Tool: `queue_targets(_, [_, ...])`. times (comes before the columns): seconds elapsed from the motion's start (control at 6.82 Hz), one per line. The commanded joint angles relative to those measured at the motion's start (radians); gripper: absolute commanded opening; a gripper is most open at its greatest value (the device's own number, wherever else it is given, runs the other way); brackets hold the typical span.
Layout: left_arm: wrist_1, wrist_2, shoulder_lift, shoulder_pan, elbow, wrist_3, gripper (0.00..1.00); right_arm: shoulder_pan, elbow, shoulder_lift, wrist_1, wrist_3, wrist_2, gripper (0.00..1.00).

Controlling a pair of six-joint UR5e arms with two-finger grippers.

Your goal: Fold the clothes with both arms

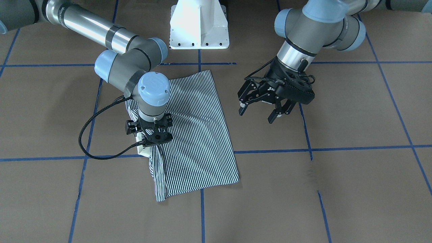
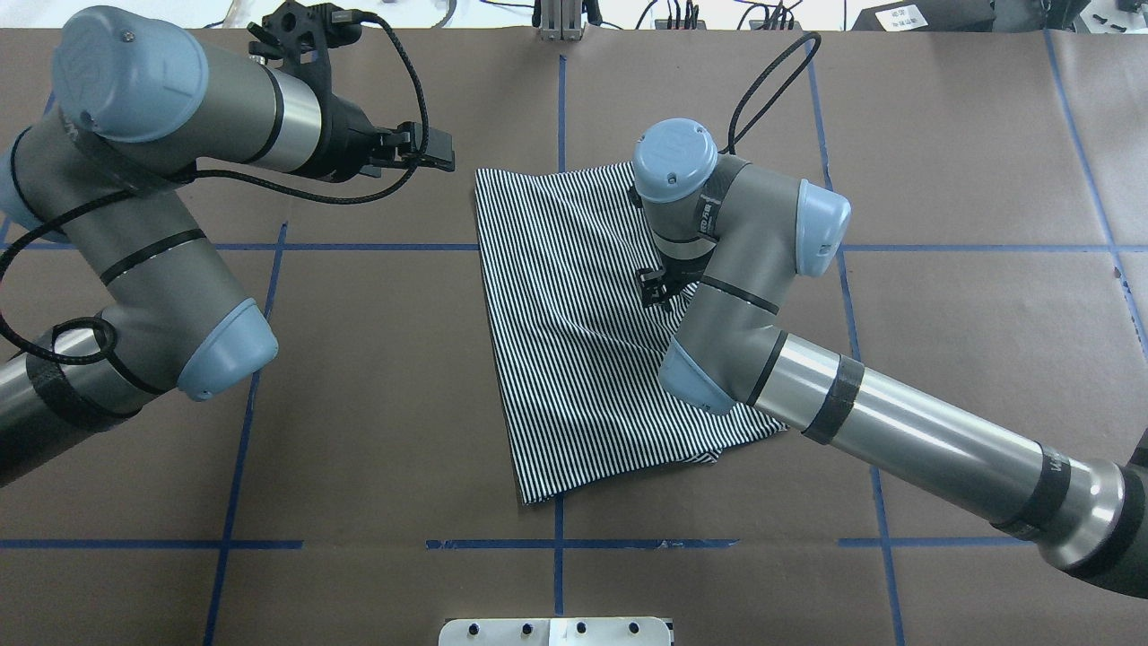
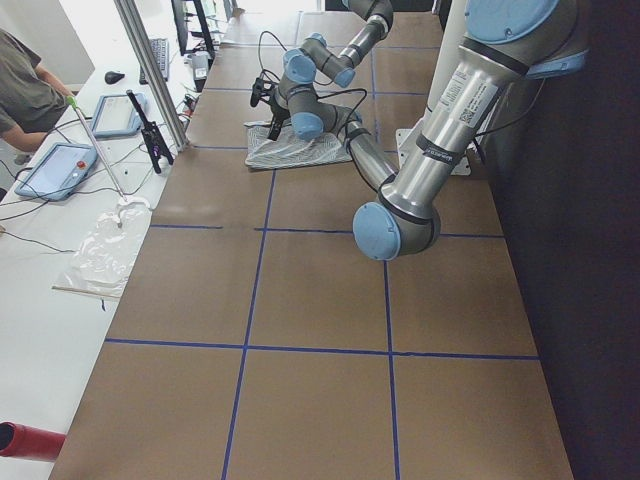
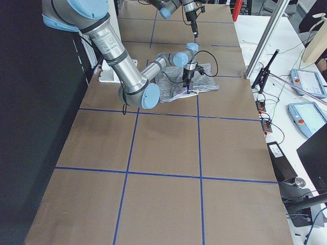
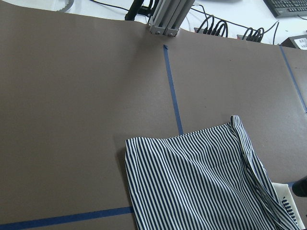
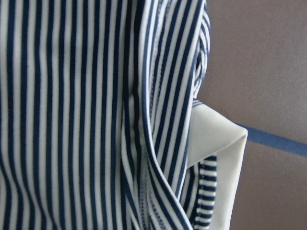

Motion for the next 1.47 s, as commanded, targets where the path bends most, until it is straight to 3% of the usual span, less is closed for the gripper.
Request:
queue_targets(0.0, [-0.001, -0.001, 0.000, 0.000, -0.001, -0.003, 1.00, 0.022, 0.002, 0.000, -0.036, -0.050, -0.007, 1.00])
queue_targets(0.59, [-0.001, 0.000, 0.002, 0.002, 0.001, -0.003, 1.00, 0.078, -0.006, -0.028, -0.038, -0.101, -0.015, 1.00])
queue_targets(0.73, [-0.001, 0.000, 0.000, 0.003, 0.002, -0.004, 1.00, 0.083, -0.006, -0.054, -0.036, -0.127, -0.064, 1.00])
queue_targets(1.32, [-0.001, 0.000, 0.000, 0.002, -0.001, -0.004, 1.00, 0.112, 0.000, 0.021, -0.026, -0.138, 0.014, 1.00])
